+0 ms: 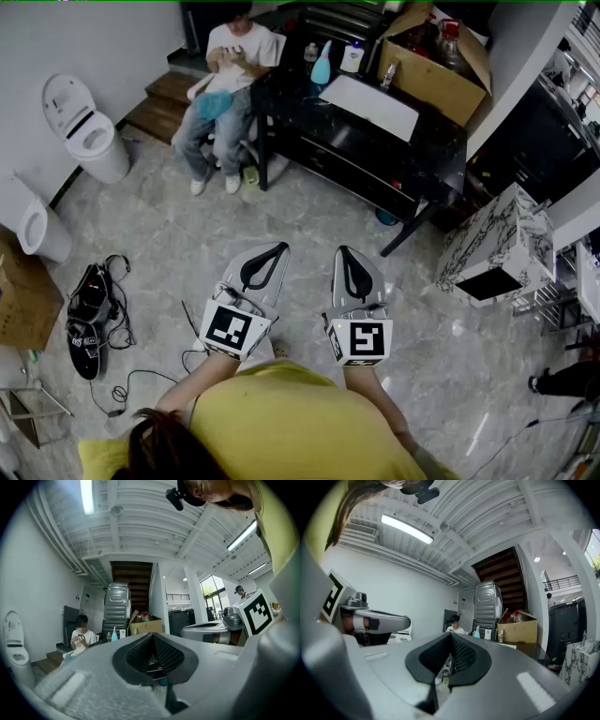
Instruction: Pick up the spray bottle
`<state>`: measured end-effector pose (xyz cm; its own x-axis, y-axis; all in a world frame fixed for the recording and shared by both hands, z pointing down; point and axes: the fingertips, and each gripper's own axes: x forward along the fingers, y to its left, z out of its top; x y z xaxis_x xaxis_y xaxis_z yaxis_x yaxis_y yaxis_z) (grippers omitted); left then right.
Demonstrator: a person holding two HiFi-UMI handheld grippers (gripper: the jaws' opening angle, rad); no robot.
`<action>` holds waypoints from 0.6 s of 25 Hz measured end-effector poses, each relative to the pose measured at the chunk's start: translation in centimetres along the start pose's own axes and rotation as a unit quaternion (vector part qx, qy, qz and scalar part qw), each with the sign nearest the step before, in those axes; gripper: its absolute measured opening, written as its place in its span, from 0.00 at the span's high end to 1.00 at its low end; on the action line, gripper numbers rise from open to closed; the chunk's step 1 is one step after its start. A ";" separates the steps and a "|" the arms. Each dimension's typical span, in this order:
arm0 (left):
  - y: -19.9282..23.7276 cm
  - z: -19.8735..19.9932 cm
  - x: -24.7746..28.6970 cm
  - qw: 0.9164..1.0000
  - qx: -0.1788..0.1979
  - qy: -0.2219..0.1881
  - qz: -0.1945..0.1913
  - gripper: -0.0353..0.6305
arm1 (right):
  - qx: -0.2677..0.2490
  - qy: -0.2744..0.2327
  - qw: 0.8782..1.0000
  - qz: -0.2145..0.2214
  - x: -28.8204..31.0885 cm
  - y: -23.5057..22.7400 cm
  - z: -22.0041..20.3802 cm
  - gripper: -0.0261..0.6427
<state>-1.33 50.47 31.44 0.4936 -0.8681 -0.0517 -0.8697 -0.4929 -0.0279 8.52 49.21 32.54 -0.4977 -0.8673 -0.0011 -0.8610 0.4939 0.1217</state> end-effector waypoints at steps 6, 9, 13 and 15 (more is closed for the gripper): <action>0.5 -1.6 1.1 1.000 -0.010 0.003 -0.001 0.94 | 0.015 -0.002 1.000 -0.005 0.9 -0.8 -1.3 0.96; 1.4 -2.3 2.5 1.000 -0.018 0.009 -0.007 0.94 | 0.015 -0.003 1.000 -0.007 2.4 -1.5 -1.8 0.96; 3.8 -3.6 5.5 1.000 -0.020 0.017 -0.012 0.94 | 0.017 0.002 1.000 -0.013 6.0 -3.1 -2.8 0.96; 5.4 -4.0 7.5 1.000 -0.020 0.017 -0.013 0.94 | 0.016 0.004 1.000 -0.014 8.3 -4.1 -3.3 0.96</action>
<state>-2.35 41.05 34.93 0.5158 -0.8566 -0.0172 -0.8565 -0.5160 0.0114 8.22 39.78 35.27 -0.4730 -0.8810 0.0039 -0.8773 0.4714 0.0905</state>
